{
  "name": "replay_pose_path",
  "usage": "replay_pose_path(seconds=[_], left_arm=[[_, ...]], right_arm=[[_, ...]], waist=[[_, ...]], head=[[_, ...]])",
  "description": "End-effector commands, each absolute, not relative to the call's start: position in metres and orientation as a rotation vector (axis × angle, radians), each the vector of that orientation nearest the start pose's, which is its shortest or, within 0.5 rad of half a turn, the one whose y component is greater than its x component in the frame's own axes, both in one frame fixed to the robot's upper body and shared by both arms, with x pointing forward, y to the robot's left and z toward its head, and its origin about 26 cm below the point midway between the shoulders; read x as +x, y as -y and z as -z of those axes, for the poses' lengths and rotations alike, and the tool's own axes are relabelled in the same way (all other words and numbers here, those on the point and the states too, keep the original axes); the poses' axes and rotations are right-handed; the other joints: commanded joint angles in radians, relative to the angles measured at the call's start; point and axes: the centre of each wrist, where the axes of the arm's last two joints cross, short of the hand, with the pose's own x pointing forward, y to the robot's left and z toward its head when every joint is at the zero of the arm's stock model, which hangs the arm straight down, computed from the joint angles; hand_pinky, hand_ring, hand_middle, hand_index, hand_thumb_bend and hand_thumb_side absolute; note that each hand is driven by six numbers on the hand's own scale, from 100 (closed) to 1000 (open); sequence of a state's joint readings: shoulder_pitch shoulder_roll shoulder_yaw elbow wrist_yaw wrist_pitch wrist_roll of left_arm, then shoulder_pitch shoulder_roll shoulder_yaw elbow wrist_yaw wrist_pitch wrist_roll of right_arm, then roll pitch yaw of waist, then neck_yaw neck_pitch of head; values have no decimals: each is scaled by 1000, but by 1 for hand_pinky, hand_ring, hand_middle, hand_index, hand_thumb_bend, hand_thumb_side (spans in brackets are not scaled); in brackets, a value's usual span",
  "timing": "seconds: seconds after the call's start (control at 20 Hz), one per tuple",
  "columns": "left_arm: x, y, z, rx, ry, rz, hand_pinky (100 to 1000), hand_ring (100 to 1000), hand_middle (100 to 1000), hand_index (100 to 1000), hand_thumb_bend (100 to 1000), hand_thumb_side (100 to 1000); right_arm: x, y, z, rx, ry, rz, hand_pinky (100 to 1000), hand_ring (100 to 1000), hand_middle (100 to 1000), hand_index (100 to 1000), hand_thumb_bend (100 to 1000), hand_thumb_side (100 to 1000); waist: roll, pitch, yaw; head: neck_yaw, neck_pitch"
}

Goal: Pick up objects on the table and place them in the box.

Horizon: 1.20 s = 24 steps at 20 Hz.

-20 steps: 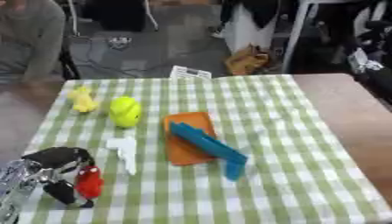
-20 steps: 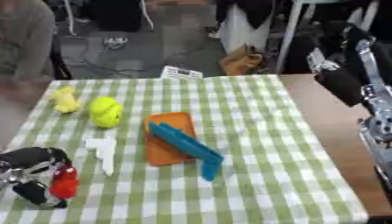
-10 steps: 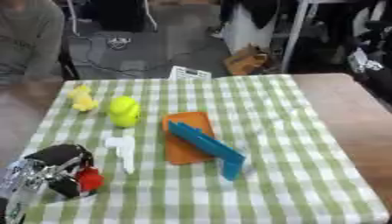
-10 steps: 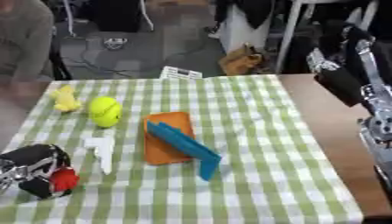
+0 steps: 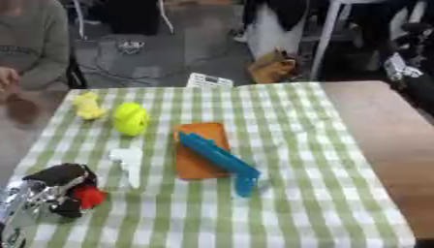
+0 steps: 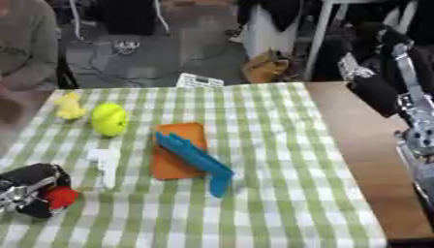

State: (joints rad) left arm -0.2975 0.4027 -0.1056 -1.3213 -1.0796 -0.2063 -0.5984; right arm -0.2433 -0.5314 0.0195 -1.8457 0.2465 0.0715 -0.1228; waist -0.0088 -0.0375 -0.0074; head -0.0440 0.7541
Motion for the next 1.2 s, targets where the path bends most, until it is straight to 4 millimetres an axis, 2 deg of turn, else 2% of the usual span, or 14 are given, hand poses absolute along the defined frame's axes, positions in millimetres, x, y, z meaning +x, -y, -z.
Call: replay_pose_path(seconds=[0.05, 0.1, 0.15, 0.2, 0.25, 0.3, 0.35, 0.4, 0.55, 0.75, 0.8, 0.95, 1.0, 1.2], left_arm=[[354, -321, -60, 630, 985, 1665, 164, 317, 447, 548, 100, 404], [355, -320, -71, 644, 1002, 1673, 145, 295, 432, 529, 145, 472], [355, -320, -79, 655, 1011, 1682, 140, 289, 427, 520, 197, 495], [356, -319, -92, 680, 1019, 1705, 133, 280, 416, 501, 298, 516], [356, -318, -101, 697, 1020, 1723, 137, 283, 416, 493, 332, 512], [356, -317, -111, 718, 1015, 1749, 157, 298, 423, 480, 420, 509], [356, -316, -119, 733, 1008, 1771, 157, 298, 423, 480, 420, 509], [356, -315, -127, 744, 1001, 1793, 167, 307, 426, 469, 475, 522], [358, -314, -140, 755, 982, 1824, 171, 310, 431, 467, 491, 522], [358, -315, -144, 764, 976, 1822, 162, 300, 420, 453, 486, 496], [358, -314, -146, 771, 985, 1818, 120, 269, 393, 432, 453, 428], [360, -310, -144, 785, 1036, 1795, 107, 258, 385, 429, 421, 399], [363, -305, -142, 773, 1066, 1789, 100, 244, 375, 424, 349, 335], [376, -281, -134, 731, 1151, 1787, 100, 240, 373, 424, 322, 293]], right_arm=[[313, 312, -178, -720, 2001, -546, 355, 557, 629, 874, 363, 634], [313, 312, -178, -721, 2000, -547, 355, 557, 629, 874, 362, 635], [313, 312, -178, -721, 2000, -547, 355, 557, 629, 874, 362, 635], [313, 312, -178, -721, 1999, -547, 355, 557, 629, 874, 362, 635], [313, 312, -178, -721, 1999, -548, 355, 557, 629, 874, 362, 635], [313, 312, -178, -721, 1998, -548, 355, 557, 629, 874, 362, 635], [313, 312, -177, -720, 1998, -548, 355, 557, 629, 874, 362, 635], [313, 312, -177, -720, 1997, -549, 355, 557, 629, 874, 362, 636], [313, 313, -177, -721, 1997, -550, 355, 557, 629, 874, 363, 635], [313, 313, -177, -721, 1996, -550, 355, 557, 629, 874, 362, 636], [313, 313, -177, -721, 1996, -551, 355, 557, 629, 874, 361, 637], [313, 312, -177, -720, 1996, -551, 355, 557, 629, 874, 362, 637], [313, 312, -177, -717, 1998, -552, 355, 557, 629, 874, 363, 637], [313, 311, -177, -709, 1996, -557, 354, 557, 629, 874, 363, 637]], waist=[[-8, -1, 1], [-8, -1, 2], [-7, -2, 3], [-7, -2, 3], [-7, -2, 4], [-7, -3, 4], [-7, -3, 5], [-7, -4, 5], [-6, -5, 5], [-7, -5, 5], [-7, -5, 6], [-6, -5, 7], [-7, -6, 6], [-10, -7, 5]], head=[[-3, -7], [-4, -7], [-4, -7], [-4, -6], [-4, -6], [-4, -5], [-4, -5], [-4, -5], [-4, -5], [-5, -6], [-7, -5], [-10, -4], [-10, -4], [-11, -5]])
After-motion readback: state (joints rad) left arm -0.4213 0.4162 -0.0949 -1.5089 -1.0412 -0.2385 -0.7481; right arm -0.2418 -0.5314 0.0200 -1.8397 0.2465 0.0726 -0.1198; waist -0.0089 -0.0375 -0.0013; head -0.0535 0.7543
